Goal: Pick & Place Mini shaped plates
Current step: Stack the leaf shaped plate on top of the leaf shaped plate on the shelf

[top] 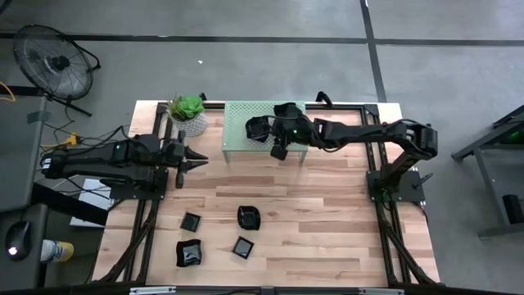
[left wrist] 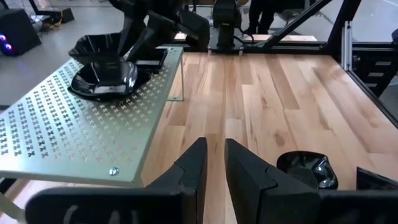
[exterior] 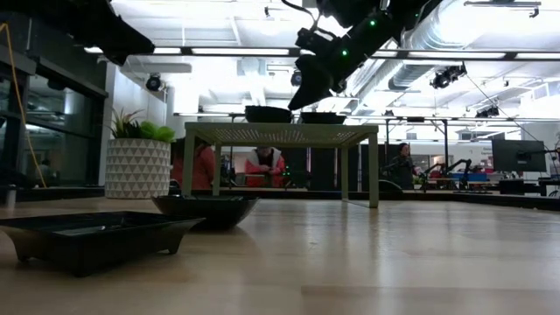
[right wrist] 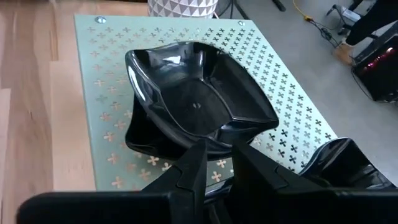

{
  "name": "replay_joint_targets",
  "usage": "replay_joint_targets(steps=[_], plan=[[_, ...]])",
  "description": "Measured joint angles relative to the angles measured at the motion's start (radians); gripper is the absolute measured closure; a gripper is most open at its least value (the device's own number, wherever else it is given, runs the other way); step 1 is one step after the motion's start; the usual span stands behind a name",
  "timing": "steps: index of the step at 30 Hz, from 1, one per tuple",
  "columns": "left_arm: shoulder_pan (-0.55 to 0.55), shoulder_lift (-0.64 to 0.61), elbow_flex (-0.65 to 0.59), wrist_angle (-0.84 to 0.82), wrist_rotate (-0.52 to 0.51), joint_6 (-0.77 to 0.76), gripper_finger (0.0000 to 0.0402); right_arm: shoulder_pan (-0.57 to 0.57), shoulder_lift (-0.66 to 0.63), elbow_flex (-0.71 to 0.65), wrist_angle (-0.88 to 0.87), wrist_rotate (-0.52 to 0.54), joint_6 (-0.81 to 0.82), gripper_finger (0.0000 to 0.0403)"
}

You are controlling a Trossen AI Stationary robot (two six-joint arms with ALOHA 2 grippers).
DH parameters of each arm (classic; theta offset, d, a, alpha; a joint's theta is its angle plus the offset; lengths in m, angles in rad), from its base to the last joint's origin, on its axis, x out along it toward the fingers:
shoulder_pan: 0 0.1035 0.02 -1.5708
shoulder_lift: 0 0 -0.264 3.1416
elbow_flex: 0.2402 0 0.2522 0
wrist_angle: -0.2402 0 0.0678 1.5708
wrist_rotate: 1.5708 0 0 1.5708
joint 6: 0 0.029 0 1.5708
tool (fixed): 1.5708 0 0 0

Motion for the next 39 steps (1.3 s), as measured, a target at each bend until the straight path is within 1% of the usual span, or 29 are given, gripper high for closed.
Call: replay_joint_targets(steps=[6,11,13,15,20,25,29,31,34,39], plan=[[0.0,0.0,-0.01,0.007,-0.001,-0.016,0.0348,0.0,-0.001,0.0,0.024,0.01,0.007,0.0332],[0.0,0.0,-0.01,0.015,-0.002,-0.019,0.0348,0.002,-0.007,0.002,0.132,-0.108,0.019,0.0332],[0.0,0.0,-0.01,0.016,-0.003,-0.019,0.0348,0.007,-0.007,0.018,0.109,-0.162,-0.001,0.0332],[0.0,0.0,-0.01,0.016,-0.003,-0.019,0.0348,0.022,-0.004,0.038,0.066,-0.181,-0.03,0.0332],[0.0,0.0,-0.01,0.016,-0.003,-0.019,0.0348,0.07,0.0,0.093,-0.025,-0.168,-0.13,0.0332],[0.0,0.0,-0.01,0.016,-0.003,-0.019,0.0348,0.099,0.01,0.118,-0.072,-0.15,-0.222,0.0332],[0.0,0.0,-0.01,0.021,-0.003,-0.019,0.0348,0.11,0.06,0.151,-0.085,-0.101,-0.281,0.0332],[0.0,0.0,-0.01,0.021,-0.003,-0.019,0.0348,0.11,0.093,0.181,-0.1,-0.098,-0.295,0.0332],[0.0,0.0,-0.01,0.021,-0.003,-0.02,0.0348,0.108,0.143,0.241,-0.127,-0.082,-0.309,0.0332],[0.0,0.0,-0.01,0.021,-0.003,-0.02,0.0348,0.108,0.217,0.353,-0.231,-0.069,-0.319,0.0332]])
